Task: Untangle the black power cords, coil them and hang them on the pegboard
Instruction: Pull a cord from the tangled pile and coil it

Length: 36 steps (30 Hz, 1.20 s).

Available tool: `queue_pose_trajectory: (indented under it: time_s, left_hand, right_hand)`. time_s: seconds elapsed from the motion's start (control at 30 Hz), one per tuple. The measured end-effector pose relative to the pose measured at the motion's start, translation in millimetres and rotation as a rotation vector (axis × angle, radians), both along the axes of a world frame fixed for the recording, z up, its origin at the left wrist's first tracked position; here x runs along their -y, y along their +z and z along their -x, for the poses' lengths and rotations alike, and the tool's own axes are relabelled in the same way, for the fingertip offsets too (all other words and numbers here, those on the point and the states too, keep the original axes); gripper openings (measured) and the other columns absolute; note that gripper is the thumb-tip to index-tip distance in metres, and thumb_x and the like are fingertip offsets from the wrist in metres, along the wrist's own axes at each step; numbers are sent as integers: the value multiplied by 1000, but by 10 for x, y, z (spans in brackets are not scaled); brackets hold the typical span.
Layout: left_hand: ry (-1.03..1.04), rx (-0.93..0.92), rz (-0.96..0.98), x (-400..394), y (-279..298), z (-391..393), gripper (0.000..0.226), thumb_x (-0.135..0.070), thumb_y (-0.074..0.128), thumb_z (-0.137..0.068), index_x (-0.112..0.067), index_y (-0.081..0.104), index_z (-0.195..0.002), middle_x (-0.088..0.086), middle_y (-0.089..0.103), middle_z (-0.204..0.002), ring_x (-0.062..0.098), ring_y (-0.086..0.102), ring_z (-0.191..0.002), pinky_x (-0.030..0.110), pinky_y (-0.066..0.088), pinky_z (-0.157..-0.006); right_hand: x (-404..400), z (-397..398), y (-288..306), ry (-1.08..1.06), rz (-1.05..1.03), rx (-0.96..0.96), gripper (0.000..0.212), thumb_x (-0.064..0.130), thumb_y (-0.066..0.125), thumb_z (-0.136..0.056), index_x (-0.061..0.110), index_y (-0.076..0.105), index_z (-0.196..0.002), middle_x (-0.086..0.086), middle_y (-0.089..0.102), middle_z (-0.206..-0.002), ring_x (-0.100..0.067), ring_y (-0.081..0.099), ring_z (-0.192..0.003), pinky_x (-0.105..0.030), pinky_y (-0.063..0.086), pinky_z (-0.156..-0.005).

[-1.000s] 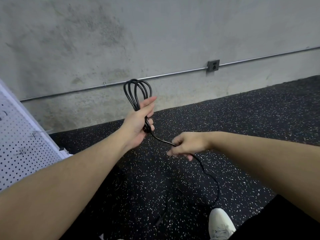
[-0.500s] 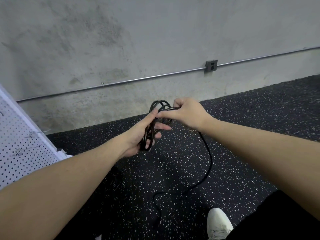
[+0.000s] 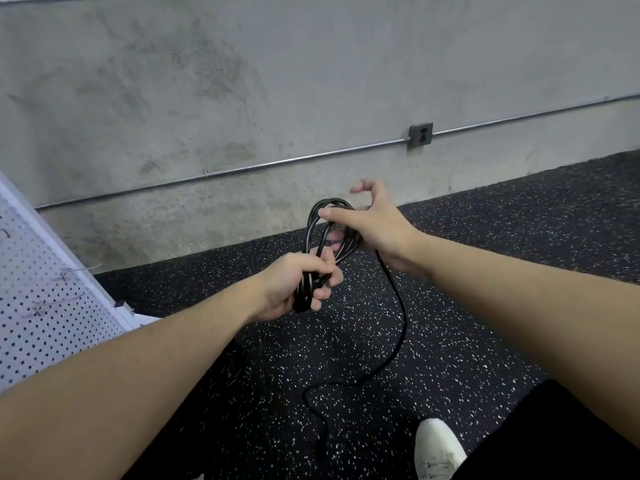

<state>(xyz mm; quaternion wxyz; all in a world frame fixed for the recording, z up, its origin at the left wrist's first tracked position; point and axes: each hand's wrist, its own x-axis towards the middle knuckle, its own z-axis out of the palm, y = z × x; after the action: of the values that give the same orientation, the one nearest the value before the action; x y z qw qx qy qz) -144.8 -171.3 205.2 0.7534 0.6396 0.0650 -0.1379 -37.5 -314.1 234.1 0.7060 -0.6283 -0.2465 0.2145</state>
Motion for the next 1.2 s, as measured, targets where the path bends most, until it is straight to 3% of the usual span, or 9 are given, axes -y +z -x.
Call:
queue_pose_trajectory:
  time_s: [0.23,0.4,0.53,0.6,0.73,0.83,0.9,1.07,1.2]
  left_hand:
    - [116,145,-116,183,-2,-47,19,-28,65,-85,-20,61,-69,6,56,-86,13,48,-68,29,38,-65]
    - [22,50,5,284,80,-23,24,-37,59,-89,-18,72,-82,2,72,-89,23,71,-100,47,45,-110]
    - [100,83,126,303,116,-55,23,-31,60,-93,-13,74,-88,2,54,-76,17,58,-69,47,60,-92]
    - [197,132,164,282,149,-113,21,-26,54,-100,-12,70,-98,0,49,-72,15,52,-65,39,59,-76]
    - [422,197,209,196,224,-179,22,-28,49,-105,-17,67,-100,-4,48,-69,14,51,-62,30,48,-61]
    - [545,227,204,150,252,-196,24,-29,48,-106,-20,68,-95,-4,51,-68,11,50,-59,28,43,-60]
    - [586,266,247,115,283,-222,24,-26,46,-107,-18,68,-98,-4,45,-66,10,42,-56,25,38,-56]
    - [706,240,43,-47,251,-275,25,-32,50,-106,-26,72,-97,-7,41,-71,9,33,-57,24,39,-47]
    - [751,143,-206,-85,212,-224,25,-37,54,-105,-35,76,-95,-5,45,-91,12,40,-68,27,43,-54]
  right_hand:
    - [-139,32,96,-37,-209,-202,48,7,78,-85,21,50,-121,6,33,-56,-7,24,-42,-21,24,-39]
    - [-154,25,113,-21,-301,-320,33,2,69,-92,19,48,-112,9,30,-51,-3,20,-40,-16,19,-35]
    - [-152,53,91,-58,-190,-319,34,43,66,-96,16,52,-112,-1,49,-73,-14,43,-58,-23,44,-51]
    - [-123,32,-17,43,7,-329,62,74,41,-94,18,56,-114,-7,63,-90,-23,50,-70,-33,46,-67]
    - [-29,60,-233,407,393,-207,91,89,13,-86,15,57,-114,-1,67,-86,-20,60,-86,-45,45,-96]
    - [26,138,-228,611,513,-152,86,85,17,-90,12,59,-110,-12,75,-109,-23,68,-104,-47,43,-108]
    - [46,157,-201,634,466,-181,67,74,29,-96,12,55,-100,-13,73,-96,-26,70,-96,-45,48,-105]
    - [69,167,-185,617,570,48,26,40,58,-101,17,47,-93,5,52,-68,-11,48,-58,-24,44,-61]
    - [157,129,-247,656,766,259,25,37,63,-99,18,49,-88,-3,65,-73,-19,69,-72,-32,58,-78]
